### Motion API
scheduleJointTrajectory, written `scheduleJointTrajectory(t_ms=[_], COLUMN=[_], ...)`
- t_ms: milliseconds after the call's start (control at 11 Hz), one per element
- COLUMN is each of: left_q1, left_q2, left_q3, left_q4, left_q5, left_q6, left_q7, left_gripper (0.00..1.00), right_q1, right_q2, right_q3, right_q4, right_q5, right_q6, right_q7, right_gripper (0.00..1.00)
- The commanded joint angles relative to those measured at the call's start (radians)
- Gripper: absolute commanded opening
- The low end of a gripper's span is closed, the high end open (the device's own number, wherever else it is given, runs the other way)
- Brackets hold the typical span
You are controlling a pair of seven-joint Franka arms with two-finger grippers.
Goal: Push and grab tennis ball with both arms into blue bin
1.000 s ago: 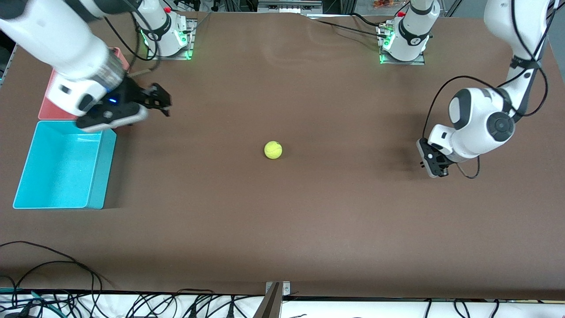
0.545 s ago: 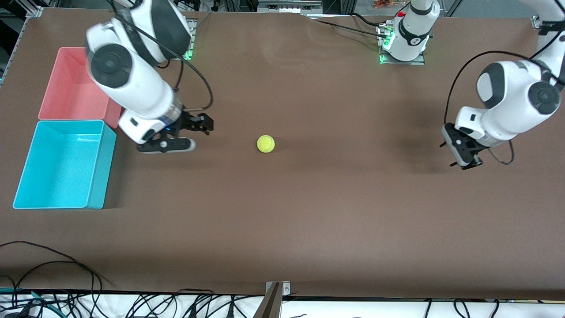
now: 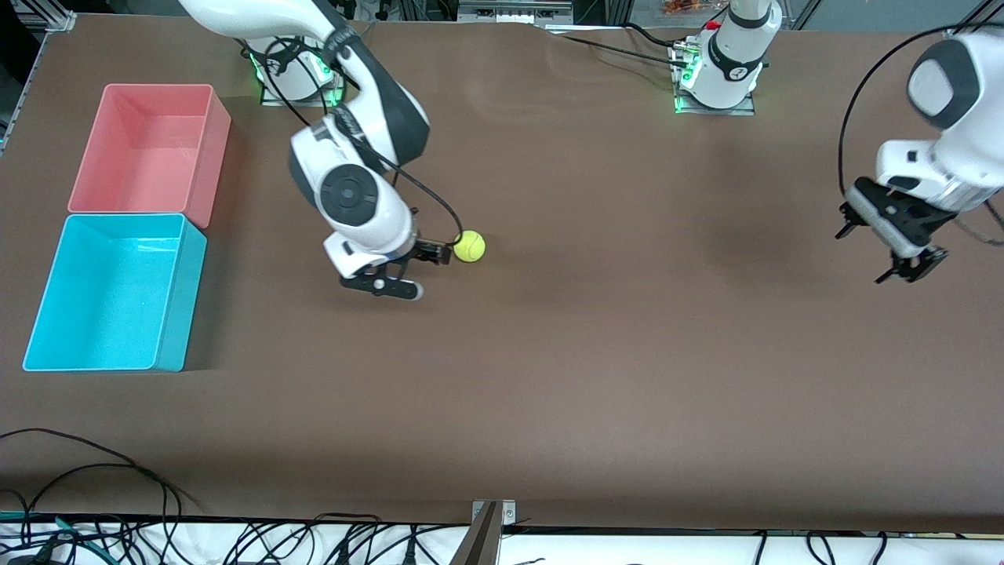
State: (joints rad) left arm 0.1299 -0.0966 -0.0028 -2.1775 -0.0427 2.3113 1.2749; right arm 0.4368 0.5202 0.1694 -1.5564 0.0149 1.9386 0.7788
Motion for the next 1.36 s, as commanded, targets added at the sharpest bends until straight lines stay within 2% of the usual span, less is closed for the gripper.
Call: scheduleJointTrajectory(t_ms=[0,273,727,1000,1091,1273], left_q1=[0.002,-0.001,-0.007,-0.013,-0.013,-0.012], left_q2=[-0.113,-0.123,-0.115,-0.112,-0.110,-0.109], left_q3=[0.000,0.003,0.000,-0.003,-0.029,-0.033], left_q4=[-0.012,0.134,0.421,0.524,0.533,0.547], left_q5=[-0.031,0.003,0.027,0.015,0.015,0.014], left_q6=[-0.039,-0.277,-0.674,-0.844,-0.896,-0.918], left_q7=[-0.197,-0.455,-0.800,-0.995,-1.102,-1.206], left_gripper=[1.00,1.00,1.00,1.00,1.00,1.00], right_q1=[0.088,0.118,0.164,0.187,0.197,0.201], right_q2=[0.058,0.093,0.156,0.191,0.202,0.218], right_q3=[-0.004,-0.004,-0.007,-0.008,-0.010,-0.010], right_q4=[0.015,-0.010,-0.010,-0.011,-0.011,-0.013], right_q5=[-0.004,-0.010,-0.067,-0.085,-0.096,-0.107], right_q6=[0.000,0.127,0.171,0.192,0.201,0.217], right_q7=[0.138,0.151,0.160,0.160,0.165,0.189], right_gripper=[1.00,1.00,1.00,1.00,1.00,1.00])
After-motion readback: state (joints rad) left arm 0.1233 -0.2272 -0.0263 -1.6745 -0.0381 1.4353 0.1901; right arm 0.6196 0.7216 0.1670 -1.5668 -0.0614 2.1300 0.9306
